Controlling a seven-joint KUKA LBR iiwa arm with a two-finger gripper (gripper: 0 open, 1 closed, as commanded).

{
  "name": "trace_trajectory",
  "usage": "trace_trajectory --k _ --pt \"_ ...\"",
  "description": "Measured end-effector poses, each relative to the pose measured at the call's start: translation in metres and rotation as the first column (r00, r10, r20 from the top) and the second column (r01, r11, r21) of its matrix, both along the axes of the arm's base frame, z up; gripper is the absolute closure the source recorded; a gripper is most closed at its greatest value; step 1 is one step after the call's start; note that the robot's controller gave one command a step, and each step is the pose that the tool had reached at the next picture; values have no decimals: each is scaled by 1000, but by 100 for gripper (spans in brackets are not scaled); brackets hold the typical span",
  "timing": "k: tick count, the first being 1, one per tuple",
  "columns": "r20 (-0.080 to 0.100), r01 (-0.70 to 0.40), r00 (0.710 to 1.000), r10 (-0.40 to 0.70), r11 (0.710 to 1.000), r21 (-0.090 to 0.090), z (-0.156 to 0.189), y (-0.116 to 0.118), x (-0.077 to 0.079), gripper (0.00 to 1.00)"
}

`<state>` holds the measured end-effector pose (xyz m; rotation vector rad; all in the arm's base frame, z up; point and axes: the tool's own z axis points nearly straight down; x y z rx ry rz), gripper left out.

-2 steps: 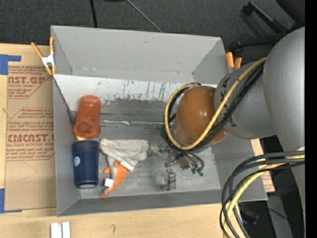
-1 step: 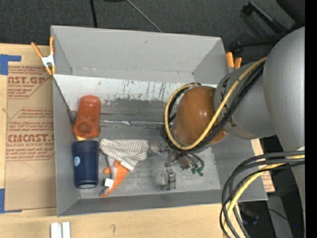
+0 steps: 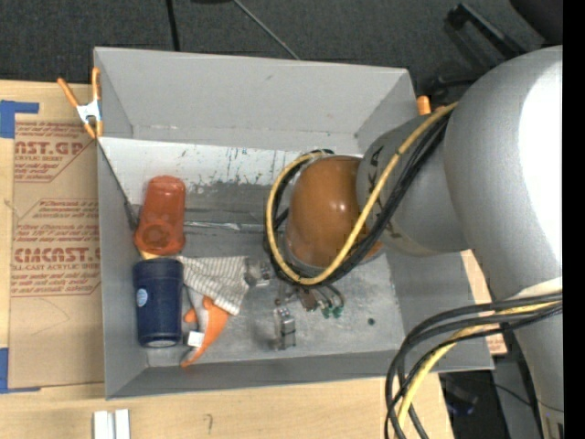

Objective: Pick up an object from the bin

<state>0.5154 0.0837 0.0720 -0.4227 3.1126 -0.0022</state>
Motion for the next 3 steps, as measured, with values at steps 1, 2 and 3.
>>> trace_trajectory --k 1,2,3 --pt "1 -14 1000 14 1000 4 0 41 3 0" --pt "-2 -4 1000 4 1000 1 11 71 56 0" --pt "2 0 1000 0 1000 3 14 78 67 0"
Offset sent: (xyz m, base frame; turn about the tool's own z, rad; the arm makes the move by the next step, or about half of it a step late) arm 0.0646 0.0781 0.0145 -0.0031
